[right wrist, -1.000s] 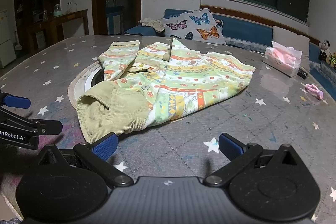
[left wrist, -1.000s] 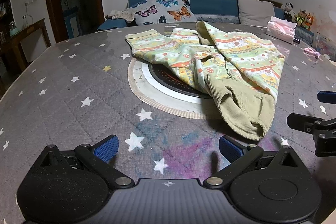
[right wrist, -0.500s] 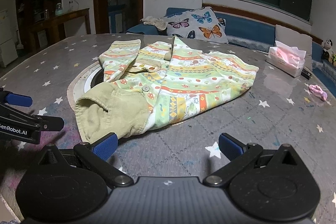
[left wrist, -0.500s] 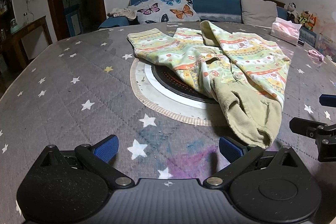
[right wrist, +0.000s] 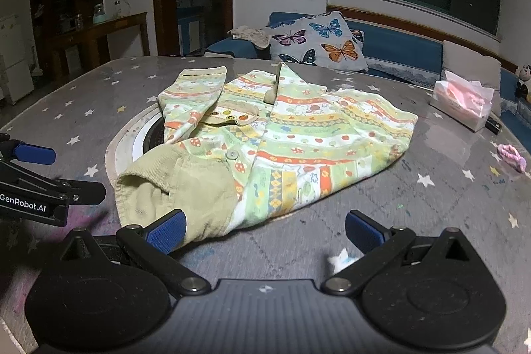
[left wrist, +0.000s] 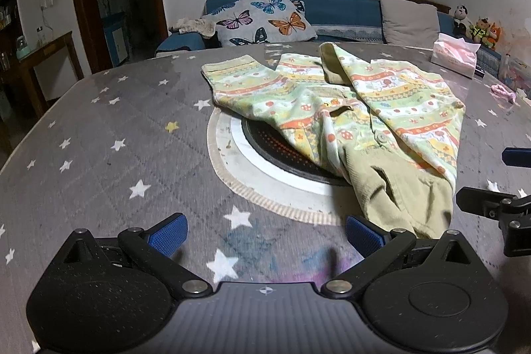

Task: Fold clothes

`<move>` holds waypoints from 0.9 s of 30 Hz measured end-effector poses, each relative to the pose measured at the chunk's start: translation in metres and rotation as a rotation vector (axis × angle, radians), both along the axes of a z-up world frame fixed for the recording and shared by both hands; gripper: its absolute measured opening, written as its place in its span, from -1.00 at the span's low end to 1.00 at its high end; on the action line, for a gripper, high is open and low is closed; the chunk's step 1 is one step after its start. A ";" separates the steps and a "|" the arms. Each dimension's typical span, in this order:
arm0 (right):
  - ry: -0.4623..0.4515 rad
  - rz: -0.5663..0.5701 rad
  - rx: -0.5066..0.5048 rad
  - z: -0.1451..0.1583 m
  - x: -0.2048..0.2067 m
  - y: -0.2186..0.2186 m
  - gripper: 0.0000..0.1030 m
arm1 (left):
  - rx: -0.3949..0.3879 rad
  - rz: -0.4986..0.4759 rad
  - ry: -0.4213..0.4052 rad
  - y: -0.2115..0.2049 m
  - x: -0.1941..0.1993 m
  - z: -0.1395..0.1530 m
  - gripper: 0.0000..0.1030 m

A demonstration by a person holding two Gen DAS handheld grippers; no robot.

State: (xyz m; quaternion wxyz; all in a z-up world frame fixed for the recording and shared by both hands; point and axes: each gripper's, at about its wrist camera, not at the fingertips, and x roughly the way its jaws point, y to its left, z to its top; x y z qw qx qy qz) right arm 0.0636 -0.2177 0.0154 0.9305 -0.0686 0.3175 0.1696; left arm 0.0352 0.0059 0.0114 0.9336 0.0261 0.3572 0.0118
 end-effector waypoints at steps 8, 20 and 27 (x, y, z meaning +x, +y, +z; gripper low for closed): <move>-0.002 0.020 -0.016 0.006 0.021 0.003 1.00 | 0.019 -0.016 -0.013 -0.003 0.016 0.005 1.00; 0.034 -0.013 0.000 0.019 0.089 0.002 0.80 | -0.002 -0.013 -0.030 0.007 0.047 0.012 1.00; 0.068 -0.024 0.016 0.024 0.143 0.014 0.61 | -0.033 -0.002 -0.013 0.018 0.058 0.007 1.00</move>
